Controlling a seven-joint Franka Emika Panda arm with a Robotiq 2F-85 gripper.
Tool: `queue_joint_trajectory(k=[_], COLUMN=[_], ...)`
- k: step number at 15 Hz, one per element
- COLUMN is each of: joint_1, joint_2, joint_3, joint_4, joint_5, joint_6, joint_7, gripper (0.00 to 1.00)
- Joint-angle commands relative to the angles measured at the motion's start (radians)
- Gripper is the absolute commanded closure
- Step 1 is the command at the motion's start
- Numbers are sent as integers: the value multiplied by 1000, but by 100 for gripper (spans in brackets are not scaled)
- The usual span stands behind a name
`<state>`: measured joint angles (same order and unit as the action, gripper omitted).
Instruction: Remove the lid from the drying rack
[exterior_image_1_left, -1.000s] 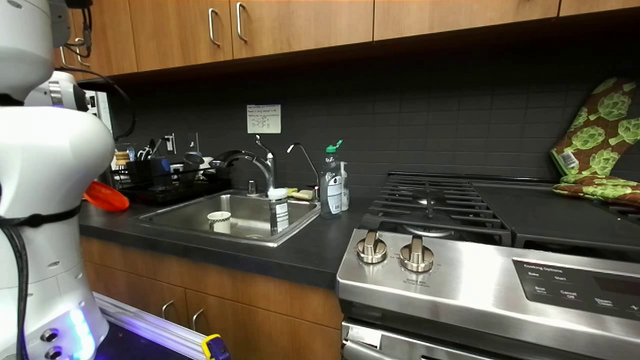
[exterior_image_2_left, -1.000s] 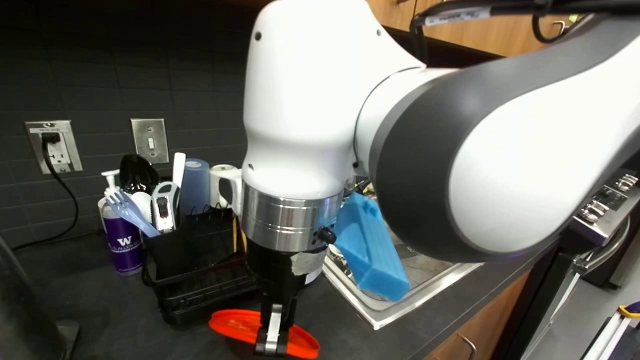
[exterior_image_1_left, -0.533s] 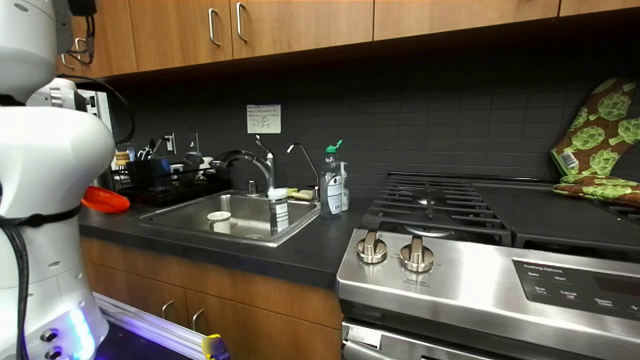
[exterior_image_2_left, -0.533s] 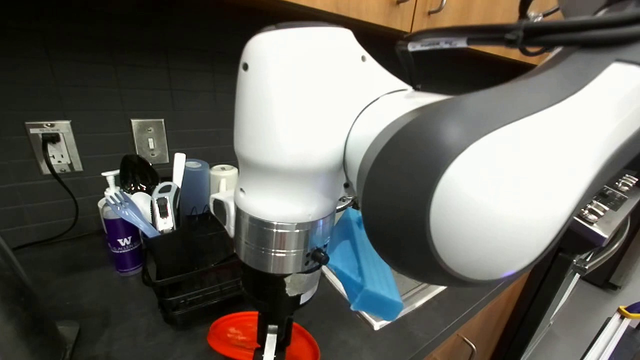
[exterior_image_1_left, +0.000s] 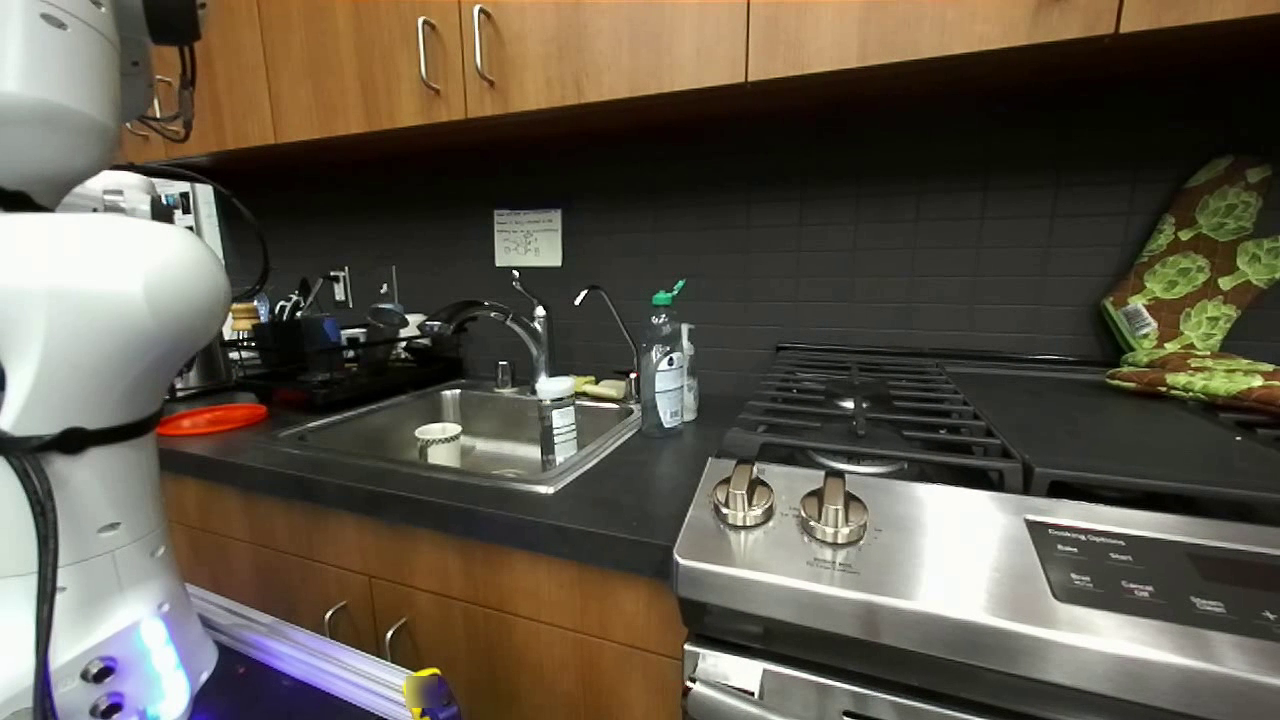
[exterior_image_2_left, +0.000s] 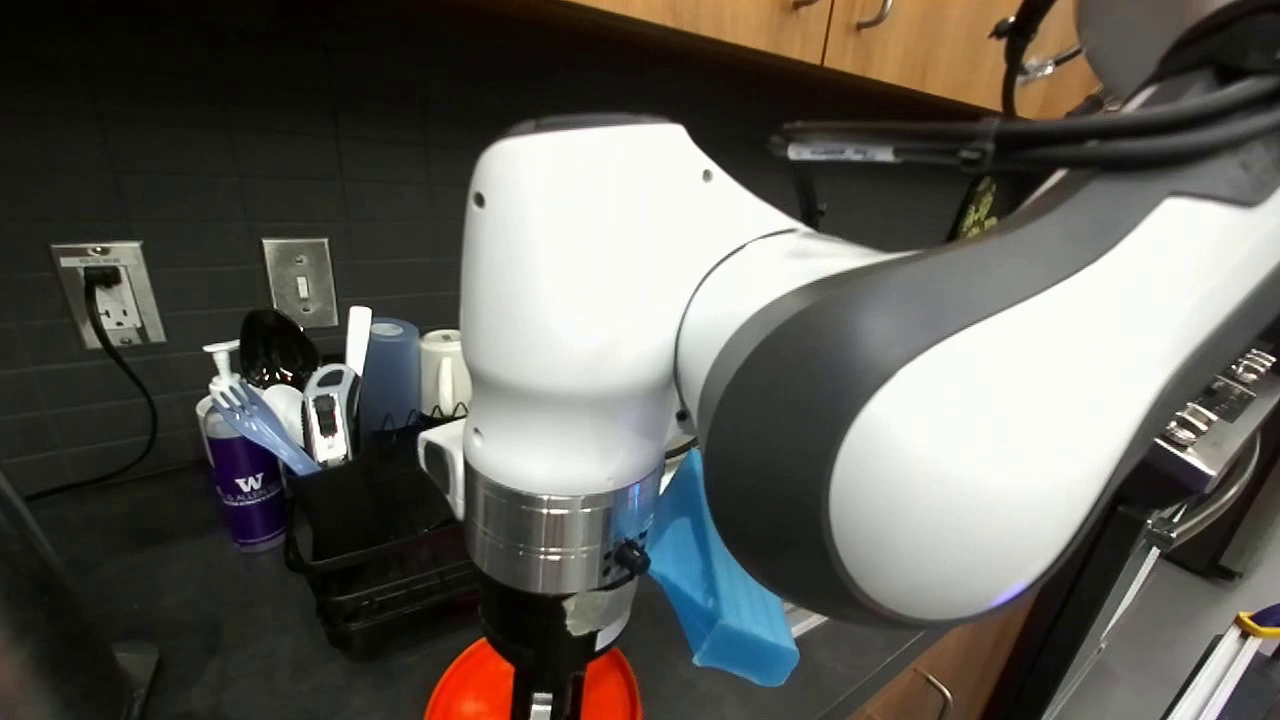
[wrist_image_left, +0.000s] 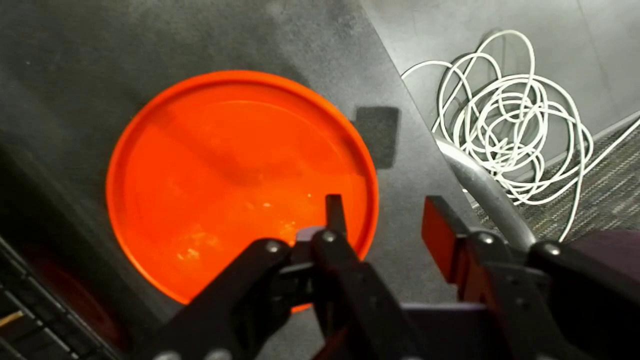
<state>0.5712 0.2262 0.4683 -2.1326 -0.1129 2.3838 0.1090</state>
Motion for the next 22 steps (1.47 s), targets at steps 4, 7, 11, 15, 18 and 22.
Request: queue_joint_trajectory(k=[4,7,11,15,18,22], joint_1=[-12,-27,-47,-65,-81,-100], joint_2=[-25,-61,-116,-170,-227,-312], joint_3=[4,5,5,2,-4,-12], joint_4=[9,8,-18,-50,-90,-150], joint_5=[63,111,170,198,220,253], joint_6=[-17,-37,-51,-60,-61,-66], joint_7=[-20,-20,-15,-8,-7,-6], gripper=[4,0,0,0,0,0])
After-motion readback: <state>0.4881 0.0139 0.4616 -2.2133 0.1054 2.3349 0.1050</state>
